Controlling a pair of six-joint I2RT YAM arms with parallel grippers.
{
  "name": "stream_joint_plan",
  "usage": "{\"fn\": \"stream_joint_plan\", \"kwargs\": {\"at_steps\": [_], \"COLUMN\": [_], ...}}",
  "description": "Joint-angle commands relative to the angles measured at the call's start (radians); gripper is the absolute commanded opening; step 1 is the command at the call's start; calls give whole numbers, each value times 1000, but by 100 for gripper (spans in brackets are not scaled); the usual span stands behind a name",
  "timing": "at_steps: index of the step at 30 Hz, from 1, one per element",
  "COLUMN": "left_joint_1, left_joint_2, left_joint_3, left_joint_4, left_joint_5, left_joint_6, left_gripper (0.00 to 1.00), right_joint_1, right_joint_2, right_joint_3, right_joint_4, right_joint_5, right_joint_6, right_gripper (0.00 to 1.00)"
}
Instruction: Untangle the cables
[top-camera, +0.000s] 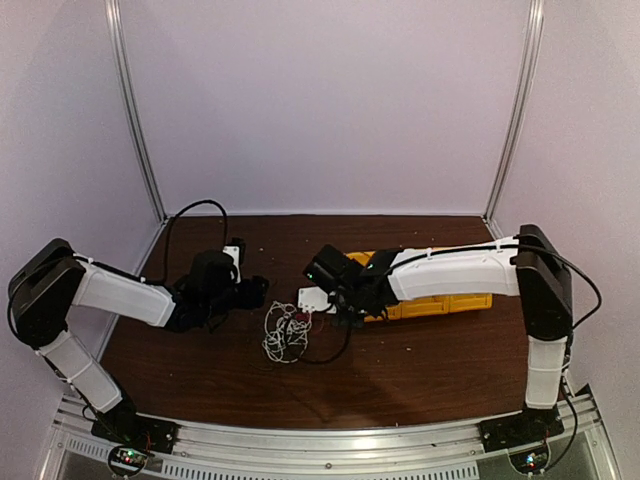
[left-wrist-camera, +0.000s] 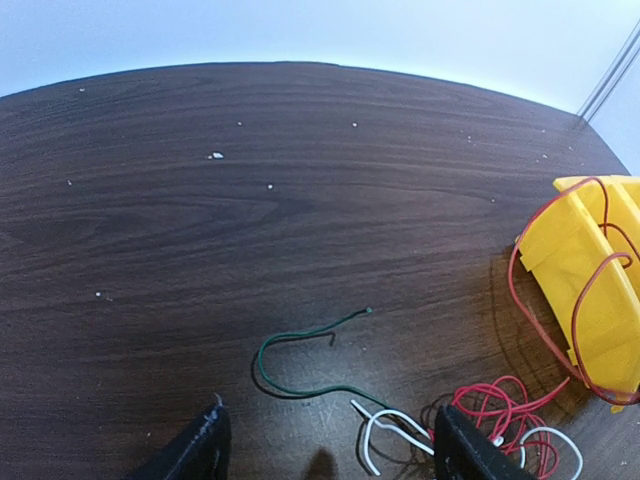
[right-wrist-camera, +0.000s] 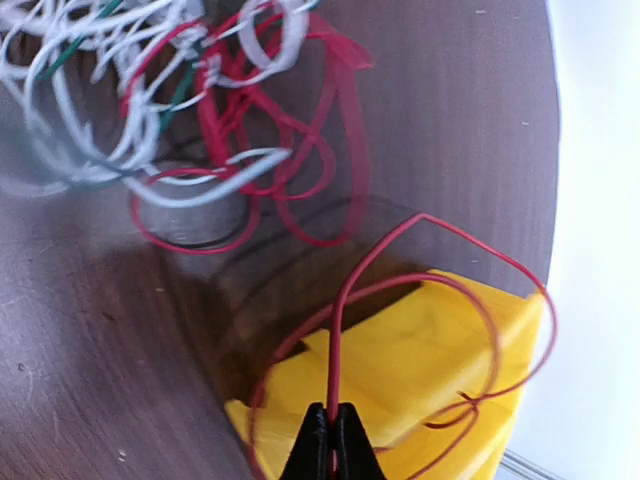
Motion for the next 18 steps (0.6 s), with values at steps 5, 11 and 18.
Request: {"fn": "stream_joint_plan", "kwargs": {"at_steps": [5, 11, 18], "left_joint_1": [6, 6, 6], "left_joint_2": [8, 12, 58], "left_joint_3": [6, 17, 51], "left_joint_4": [36, 110, 258], "left_joint_5": [0, 167, 495], "left_joint_6": [-1, 49, 66], "left_gripper": [70, 68, 67], "right_joint_1": [-214, -359, -406], "right_joint_2": [-161, -170, -127], "right_joint_3": [135, 114, 56], "right_joint_4": [-81, -89, -81], "right_joint_5": [-193, -358, -634], "right_joint_6": [64, 79, 99], "right_gripper": [0, 0, 0]}}
